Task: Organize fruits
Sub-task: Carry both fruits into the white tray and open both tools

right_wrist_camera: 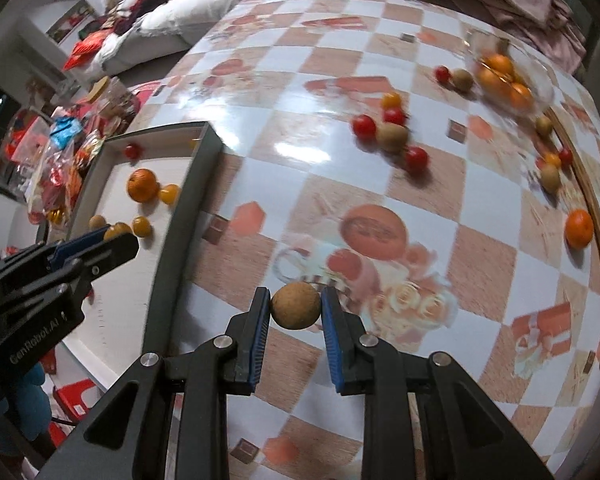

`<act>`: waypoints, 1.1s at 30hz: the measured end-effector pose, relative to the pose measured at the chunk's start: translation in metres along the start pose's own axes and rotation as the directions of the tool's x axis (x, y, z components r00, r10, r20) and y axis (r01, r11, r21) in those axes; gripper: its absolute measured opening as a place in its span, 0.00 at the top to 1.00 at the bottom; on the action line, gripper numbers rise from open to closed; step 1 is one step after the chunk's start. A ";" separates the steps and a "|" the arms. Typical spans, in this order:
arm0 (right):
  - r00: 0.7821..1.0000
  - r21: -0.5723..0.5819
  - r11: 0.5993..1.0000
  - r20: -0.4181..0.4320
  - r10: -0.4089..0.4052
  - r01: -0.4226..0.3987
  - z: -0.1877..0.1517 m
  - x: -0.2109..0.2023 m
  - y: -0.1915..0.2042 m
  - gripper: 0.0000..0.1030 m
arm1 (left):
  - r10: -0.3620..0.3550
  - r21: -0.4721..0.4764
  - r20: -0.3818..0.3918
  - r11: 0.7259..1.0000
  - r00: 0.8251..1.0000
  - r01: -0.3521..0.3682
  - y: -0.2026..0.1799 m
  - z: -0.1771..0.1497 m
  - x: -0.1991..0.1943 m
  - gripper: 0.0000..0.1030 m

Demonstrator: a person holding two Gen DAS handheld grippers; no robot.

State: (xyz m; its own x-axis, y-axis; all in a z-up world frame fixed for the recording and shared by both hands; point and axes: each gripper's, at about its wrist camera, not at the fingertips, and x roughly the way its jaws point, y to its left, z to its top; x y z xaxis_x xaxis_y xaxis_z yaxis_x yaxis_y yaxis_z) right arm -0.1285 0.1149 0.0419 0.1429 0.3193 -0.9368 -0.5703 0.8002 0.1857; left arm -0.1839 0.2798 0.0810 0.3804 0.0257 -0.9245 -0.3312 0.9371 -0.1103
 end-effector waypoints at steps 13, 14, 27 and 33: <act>0.999 -0.130 0.990 -0.015 0.052 -0.053 0.015 0.006 0.057 0.72 | 0.079 -0.159 -0.019 0.984 0.997 -0.081 0.062 -0.045 -0.025 0.76; 0.998 -0.142 0.988 -0.017 0.058 -0.059 0.016 0.007 0.062 0.72 | 0.087 -0.176 -0.023 0.980 0.996 -0.090 0.068 -0.051 -0.027 0.76; 0.989 -0.270 0.953 -0.083 0.119 -0.137 0.021 0.033 0.130 0.72 | 0.121 -0.298 -0.063 0.945 0.991 -0.134 0.112 -0.087 -0.027 0.76; 0.986 -0.301 0.943 -0.120 0.112 -0.144 0.022 0.051 0.147 0.72 | 0.109 -0.274 -0.082 0.953 0.991 -0.128 0.104 -0.085 -0.009 0.76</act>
State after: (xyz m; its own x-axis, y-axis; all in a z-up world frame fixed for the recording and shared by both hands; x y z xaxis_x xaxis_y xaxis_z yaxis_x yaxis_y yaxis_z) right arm -0.1870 0.2600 0.0285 -0.0198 0.3440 -0.9388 -0.8018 0.5554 0.2204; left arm -0.2952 0.3479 0.0473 0.2700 0.0990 -0.9578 -0.6011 0.7944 -0.0873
